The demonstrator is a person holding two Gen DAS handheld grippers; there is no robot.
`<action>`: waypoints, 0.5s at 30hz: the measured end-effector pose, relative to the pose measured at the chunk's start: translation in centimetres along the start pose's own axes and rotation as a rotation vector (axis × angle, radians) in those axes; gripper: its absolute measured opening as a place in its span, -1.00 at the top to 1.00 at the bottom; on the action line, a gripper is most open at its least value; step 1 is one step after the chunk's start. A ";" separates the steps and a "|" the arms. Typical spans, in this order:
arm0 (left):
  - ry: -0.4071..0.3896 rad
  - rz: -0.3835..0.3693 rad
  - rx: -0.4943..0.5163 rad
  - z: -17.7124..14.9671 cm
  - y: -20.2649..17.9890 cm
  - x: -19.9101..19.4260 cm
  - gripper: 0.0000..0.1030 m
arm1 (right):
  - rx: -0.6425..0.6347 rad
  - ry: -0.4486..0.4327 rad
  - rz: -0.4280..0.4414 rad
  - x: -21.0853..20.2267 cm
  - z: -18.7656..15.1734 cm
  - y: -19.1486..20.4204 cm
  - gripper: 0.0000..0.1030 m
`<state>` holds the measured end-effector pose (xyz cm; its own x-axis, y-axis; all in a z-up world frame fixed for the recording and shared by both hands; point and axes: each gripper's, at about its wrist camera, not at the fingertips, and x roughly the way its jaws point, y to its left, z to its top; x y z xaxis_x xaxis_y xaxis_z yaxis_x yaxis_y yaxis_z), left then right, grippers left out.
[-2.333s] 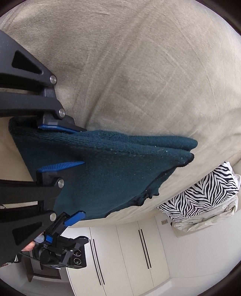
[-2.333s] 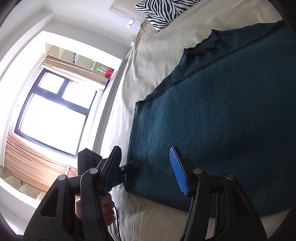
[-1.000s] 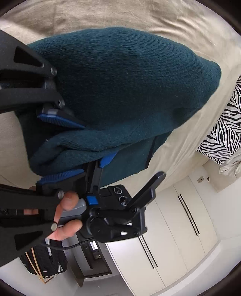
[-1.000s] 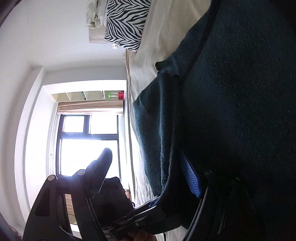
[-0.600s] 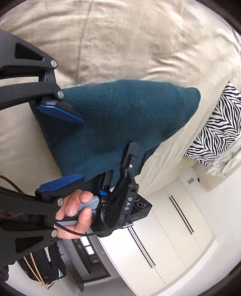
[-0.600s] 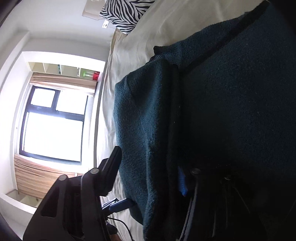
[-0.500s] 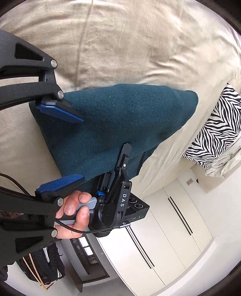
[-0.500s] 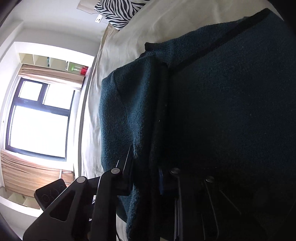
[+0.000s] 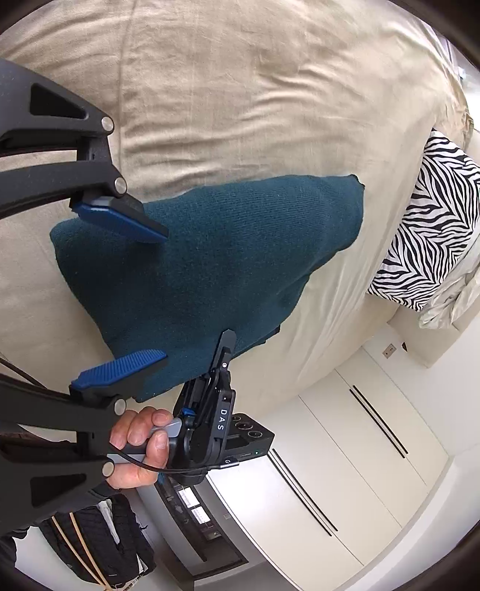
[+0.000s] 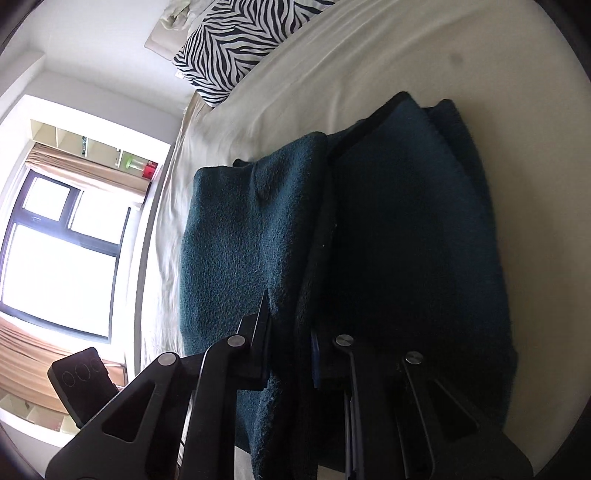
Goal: Fold small clothes
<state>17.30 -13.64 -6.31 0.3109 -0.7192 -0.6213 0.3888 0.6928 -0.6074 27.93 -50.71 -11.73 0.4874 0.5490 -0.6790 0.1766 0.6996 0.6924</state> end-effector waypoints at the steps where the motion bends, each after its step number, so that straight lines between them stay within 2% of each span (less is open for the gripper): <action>1: 0.001 0.005 0.016 0.2 -0.5 0.3 -0.22 | 0.003 -0.010 -0.003 -0.5 0.0 -0.4 0.73; 7: 0.002 0.024 0.095 2.1 -3.9 2.3 -0.22 | -0.007 -0.061 -0.026 -3.4 0.4 -2.0 0.73; 15: -0.005 0.094 0.181 5.0 -6.8 6.4 -0.22 | 0.006 -0.042 -0.045 -5.3 0.2 -5.1 0.73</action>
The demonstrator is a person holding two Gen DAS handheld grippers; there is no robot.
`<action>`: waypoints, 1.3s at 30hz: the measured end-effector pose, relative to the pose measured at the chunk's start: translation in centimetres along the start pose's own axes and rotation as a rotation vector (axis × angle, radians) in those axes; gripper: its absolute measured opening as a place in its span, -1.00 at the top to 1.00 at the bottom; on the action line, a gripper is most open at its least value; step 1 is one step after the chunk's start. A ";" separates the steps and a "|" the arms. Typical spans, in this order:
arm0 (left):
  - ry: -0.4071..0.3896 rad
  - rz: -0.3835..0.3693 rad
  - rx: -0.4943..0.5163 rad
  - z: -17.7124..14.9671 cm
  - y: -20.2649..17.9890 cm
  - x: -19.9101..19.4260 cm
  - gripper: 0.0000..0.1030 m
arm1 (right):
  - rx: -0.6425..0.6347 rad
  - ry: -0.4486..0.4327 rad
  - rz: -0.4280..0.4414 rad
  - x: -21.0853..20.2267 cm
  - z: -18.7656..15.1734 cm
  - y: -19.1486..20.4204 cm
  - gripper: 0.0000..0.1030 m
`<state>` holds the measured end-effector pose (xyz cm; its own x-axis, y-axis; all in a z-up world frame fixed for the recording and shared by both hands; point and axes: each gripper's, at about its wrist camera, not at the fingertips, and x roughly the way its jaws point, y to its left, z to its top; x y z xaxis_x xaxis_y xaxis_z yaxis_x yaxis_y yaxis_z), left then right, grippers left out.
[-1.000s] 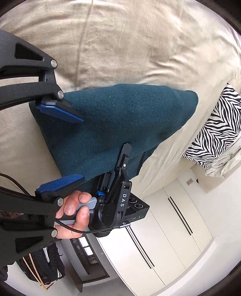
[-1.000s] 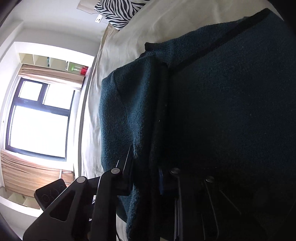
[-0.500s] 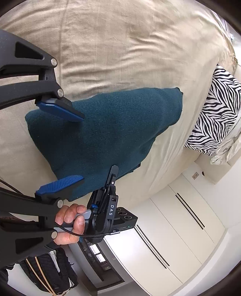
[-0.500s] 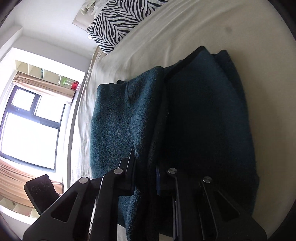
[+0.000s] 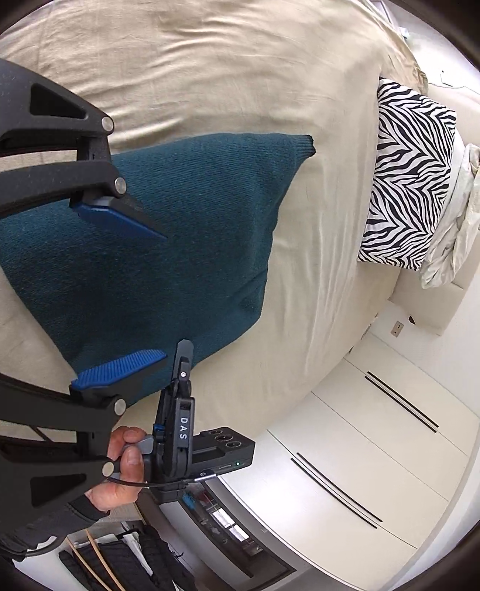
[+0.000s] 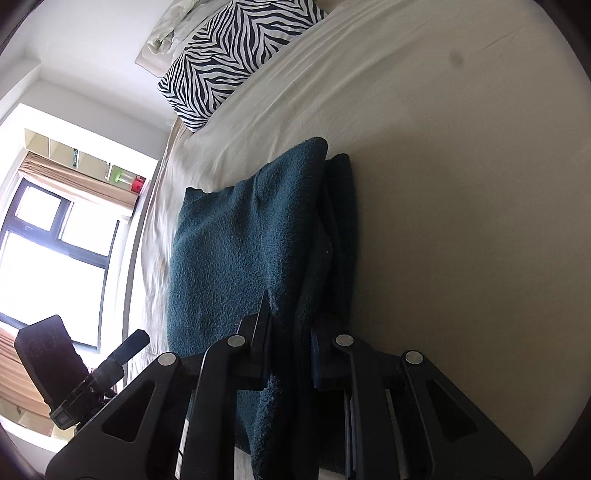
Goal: Fold small clothes
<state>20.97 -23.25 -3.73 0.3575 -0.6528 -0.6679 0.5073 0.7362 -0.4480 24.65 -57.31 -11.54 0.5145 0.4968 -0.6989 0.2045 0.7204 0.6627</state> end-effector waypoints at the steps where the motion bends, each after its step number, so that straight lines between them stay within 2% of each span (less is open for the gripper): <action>1: 0.006 0.024 0.013 0.3 0.0 0.9 -0.22 | 0.007 0.011 -0.003 0.4 0.0 -0.3 0.73; 7: 0.037 0.149 0.035 2.3 1.5 5.0 -0.16 | 0.085 -0.012 0.100 0.6 -1.1 -4.4 0.76; 11: 0.092 0.183 0.046 2.6 2.7 7.7 -0.15 | 0.100 -0.021 0.162 0.4 -1.7 -5.3 0.74; 14: 0.081 0.212 0.099 2.2 2.1 8.3 -0.21 | 0.111 -0.040 0.085 -1.1 -1.7 -4.8 0.64; 15: 0.078 0.216 0.108 2.0 2.0 8.4 -0.21 | 0.106 -0.067 0.024 -2.0 -1.7 -4.3 0.50; 16: 0.074 0.215 0.113 1.9 2.0 8.4 -0.21 | 0.087 -0.105 -0.029 -3.2 -1.8 -3.8 0.46; 17: 0.067 0.212 0.115 1.9 2.0 8.4 -0.21 | 0.063 -0.143 -0.046 -4.4 -2.0 -2.8 0.46; 19: 0.059 0.205 0.114 1.8 2.2 8.3 -0.21 | 0.040 -0.165 0.067 -6.2 -2.4 -1.0 0.46; 20: 0.056 0.205 0.115 1.7 2.1 8.2 -0.21 | 0.019 -0.160 0.115 -6.5 -3.0 0.0 0.46; 22: 0.052 0.209 0.120 1.6 2.0 8.1 -0.21 | -0.033 -0.133 0.135 -6.1 -4.3 1.6 0.46; 24: 0.050 0.212 0.125 1.5 1.8 8.0 -0.21 | -0.042 -0.051 0.130 -4.1 -5.8 1.6 0.46; 26: 0.056 0.218 0.137 1.3 1.7 8.1 -0.22 | -0.006 0.023 0.079 -1.5 -7.4 0.0 0.46; 27: 0.053 0.227 0.149 1.2 1.5 8.2 -0.22 | 0.010 0.033 0.083 -0.8 -8.3 -1.4 0.50; 29: 0.051 0.237 0.154 1.2 1.3 8.2 -0.23 | 0.050 -0.019 0.174 -1.5 -9.2 -3.4 0.58; 30: 0.051 0.238 0.153 1.2 1.3 8.3 -0.23 | 0.078 -0.032 0.186 -2.2 -9.5 -4.1 0.58; 35: 0.040 0.244 0.156 1.1 1.3 8.3 -0.24 | 0.072 -0.109 0.082 -5.7 -7.9 -3.2 0.51; 39: 0.040 0.255 0.164 1.0 1.1 8.5 -0.25 | 0.030 -0.145 0.108 -6.1 -3.1 -0.7 0.51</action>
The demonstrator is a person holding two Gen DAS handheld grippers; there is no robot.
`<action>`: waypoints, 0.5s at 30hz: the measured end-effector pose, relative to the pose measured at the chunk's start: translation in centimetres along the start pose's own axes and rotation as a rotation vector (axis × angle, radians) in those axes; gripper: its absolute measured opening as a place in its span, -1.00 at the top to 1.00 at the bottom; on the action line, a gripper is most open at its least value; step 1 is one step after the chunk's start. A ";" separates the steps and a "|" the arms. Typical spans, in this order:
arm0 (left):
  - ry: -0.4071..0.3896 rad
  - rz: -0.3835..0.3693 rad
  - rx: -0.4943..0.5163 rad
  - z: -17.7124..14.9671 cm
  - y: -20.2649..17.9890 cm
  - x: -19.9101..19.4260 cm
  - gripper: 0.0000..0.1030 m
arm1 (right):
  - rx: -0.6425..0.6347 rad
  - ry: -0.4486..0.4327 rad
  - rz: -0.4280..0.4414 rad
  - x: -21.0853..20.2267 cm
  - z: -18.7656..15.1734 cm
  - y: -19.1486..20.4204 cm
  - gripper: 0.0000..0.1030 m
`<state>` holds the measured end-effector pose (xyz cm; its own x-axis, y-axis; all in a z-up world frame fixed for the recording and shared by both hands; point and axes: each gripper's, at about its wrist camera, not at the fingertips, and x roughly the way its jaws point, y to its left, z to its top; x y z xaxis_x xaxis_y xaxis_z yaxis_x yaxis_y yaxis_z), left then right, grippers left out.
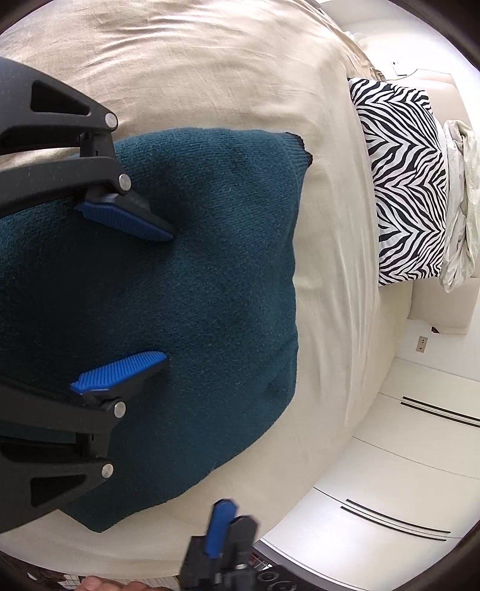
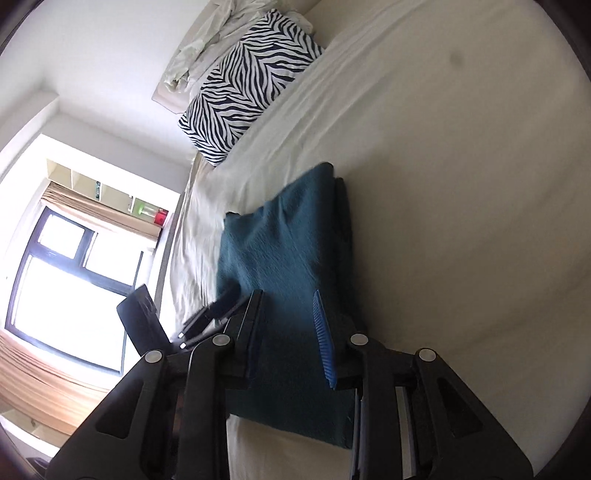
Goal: Fold small clothes
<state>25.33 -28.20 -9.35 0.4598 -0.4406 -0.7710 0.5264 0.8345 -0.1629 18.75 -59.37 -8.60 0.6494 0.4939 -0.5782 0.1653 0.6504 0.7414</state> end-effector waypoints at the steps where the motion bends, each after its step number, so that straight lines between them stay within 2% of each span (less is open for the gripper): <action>1: 0.000 0.002 0.003 0.0 -0.1 0.0 -0.25 | -0.022 0.006 0.010 0.7 1.1 0.8 0.51; 6: -0.003 0.007 0.012 0.0 -0.1 0.1 -0.26 | -0.061 0.108 0.018 7.4 4.8 4.3 0.51; 7: -0.003 0.008 0.013 0.0 -0.1 0.2 -0.26 | -0.068 0.138 0.002 9.1 5.2 4.5 0.50; 9: 0.001 0.013 0.018 0.0 -0.2 0.3 -0.26 | -0.077 0.179 -0.110 12.5 5.6 3.6 0.51; 10: -0.001 0.017 0.020 0.0 -0.3 0.3 -0.26 | -0.057 0.188 -0.107 13.5 5.7 2.6 0.58; 11: -0.002 0.021 0.022 0.0 -0.4 0.3 -0.26 | -0.036 0.169 -0.065 13.7 5.9 1.8 0.60; 13: -0.005 0.022 0.029 0.0 -0.5 0.4 -0.28 | -0.018 0.149 -0.054 13.5 6.0 0.9 0.92; 15: -0.005 0.019 0.030 0.0 -0.4 0.3 -0.29 | -0.005 0.139 -0.039 13.2 5.8 0.2 0.96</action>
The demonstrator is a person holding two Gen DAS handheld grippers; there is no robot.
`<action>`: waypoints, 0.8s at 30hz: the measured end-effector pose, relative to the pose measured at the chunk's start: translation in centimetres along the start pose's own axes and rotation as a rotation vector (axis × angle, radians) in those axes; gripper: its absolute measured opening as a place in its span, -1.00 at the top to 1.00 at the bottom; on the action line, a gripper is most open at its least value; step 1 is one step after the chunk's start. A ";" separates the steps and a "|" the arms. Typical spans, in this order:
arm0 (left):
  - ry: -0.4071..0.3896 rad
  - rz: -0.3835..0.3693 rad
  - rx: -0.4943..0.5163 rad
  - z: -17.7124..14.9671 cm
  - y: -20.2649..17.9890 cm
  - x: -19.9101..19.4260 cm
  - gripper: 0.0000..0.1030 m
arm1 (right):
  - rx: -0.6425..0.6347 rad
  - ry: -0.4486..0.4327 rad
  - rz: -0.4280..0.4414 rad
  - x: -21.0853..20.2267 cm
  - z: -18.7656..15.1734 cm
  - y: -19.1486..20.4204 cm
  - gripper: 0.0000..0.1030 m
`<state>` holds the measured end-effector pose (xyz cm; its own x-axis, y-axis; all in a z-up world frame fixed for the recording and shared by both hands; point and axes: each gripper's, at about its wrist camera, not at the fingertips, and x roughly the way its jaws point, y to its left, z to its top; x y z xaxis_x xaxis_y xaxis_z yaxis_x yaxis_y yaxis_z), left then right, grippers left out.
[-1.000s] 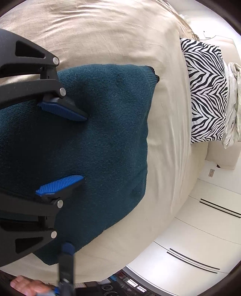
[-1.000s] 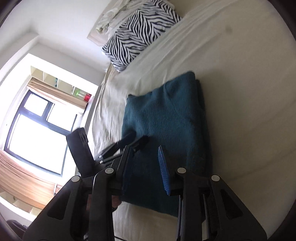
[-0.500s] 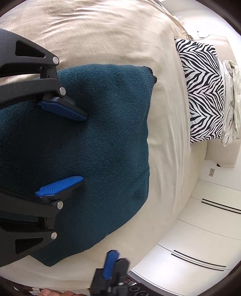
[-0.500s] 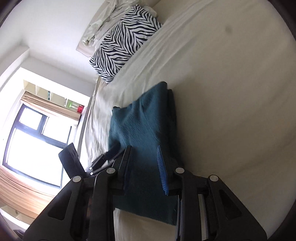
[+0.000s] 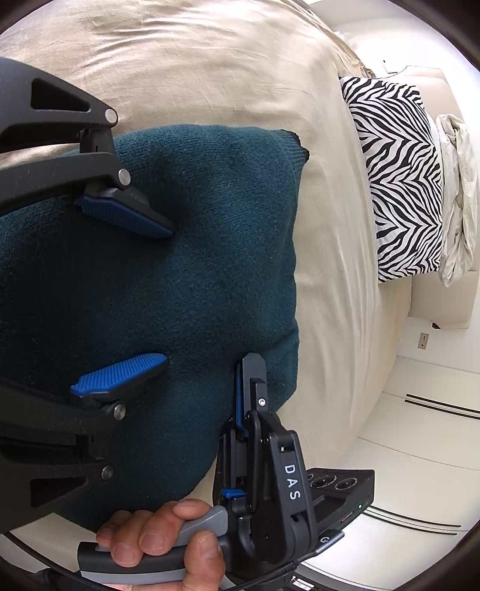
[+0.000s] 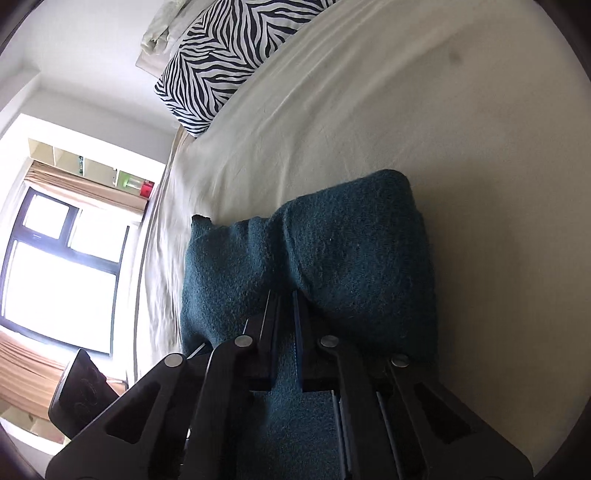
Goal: Fold small clothes
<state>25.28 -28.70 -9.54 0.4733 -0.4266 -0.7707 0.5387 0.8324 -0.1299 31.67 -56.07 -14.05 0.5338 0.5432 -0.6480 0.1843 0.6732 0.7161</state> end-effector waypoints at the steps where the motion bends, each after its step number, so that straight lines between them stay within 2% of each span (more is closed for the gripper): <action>1: 0.001 -0.004 -0.003 0.1 0.1 0.0 -0.29 | 0.002 -0.006 0.001 -0.3 -0.1 -0.1 0.96; 3: 0.006 -0.008 -0.002 0.2 0.2 -0.1 -0.31 | 0.014 -0.031 -0.024 -1.3 -0.5 0.0 0.92; 4: 0.008 -0.009 0.000 0.3 0.3 -0.2 -0.32 | 0.017 -0.049 -0.040 -2.1 -0.9 0.2 0.82; 6: 0.007 -0.010 0.005 0.4 0.3 -0.7 -0.32 | -0.001 -0.076 -0.076 -3.3 -1.5 1.5 0.80; 10: -0.011 0.029 -0.011 -0.1 0.4 -3.8 -0.29 | -0.055 -0.066 -0.017 -7.2 -6.6 2.8 0.80; 12: -0.048 0.054 -0.022 -1.3 0.7 -5.7 -0.29 | -0.063 -0.039 -0.016 -7.7 -9.2 2.3 0.80; 14: -0.016 0.059 -0.017 -2.8 0.4 -5.5 -0.29 | -0.037 -0.012 -0.036 -7.4 -11.4 0.4 0.81; 17: -0.013 0.145 0.125 -4.4 -1.3 -4.5 -0.32 | 0.049 -0.044 0.066 -7.8 -13.3 -3.0 0.85; 18: -0.003 0.144 0.124 -4.3 -1.5 -5.0 -0.32 | 0.063 -0.052 0.063 -8.2 -13.6 -3.0 0.84; 20: -0.028 0.089 0.069 -4.1 -0.8 -6.9 -0.32 | 0.036 -0.074 0.009 -9.5 -14.2 -1.9 0.81; 21: -0.059 0.071 0.039 -4.1 -0.2 -8.1 -0.33 | 0.016 -0.087 -0.017 -10.1 -14.6 -1.3 0.77; 22: -0.090 0.079 0.012 -4.3 0.4 -9.2 -0.35 | -0.001 -0.101 -0.039 -10.8 -14.8 -0.8 0.59; 23: -0.110 0.089 -0.018 -4.3 1.1 -9.9 -0.37 | -0.013 -0.118 -0.052 -11.5 -14.9 -0.4 0.49; 24: -0.119 0.087 -0.057 -4.4 2.0 -10.4 -0.38 | -0.025 -0.141 -0.058 -12.4 -15.0 -0.1 0.20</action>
<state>18.37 -21.03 -4.48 0.5975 -0.3883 -0.7016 0.4536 0.8851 -0.1036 12.66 -55.36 -10.03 0.6336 0.4286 -0.6441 0.1983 0.7147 0.6707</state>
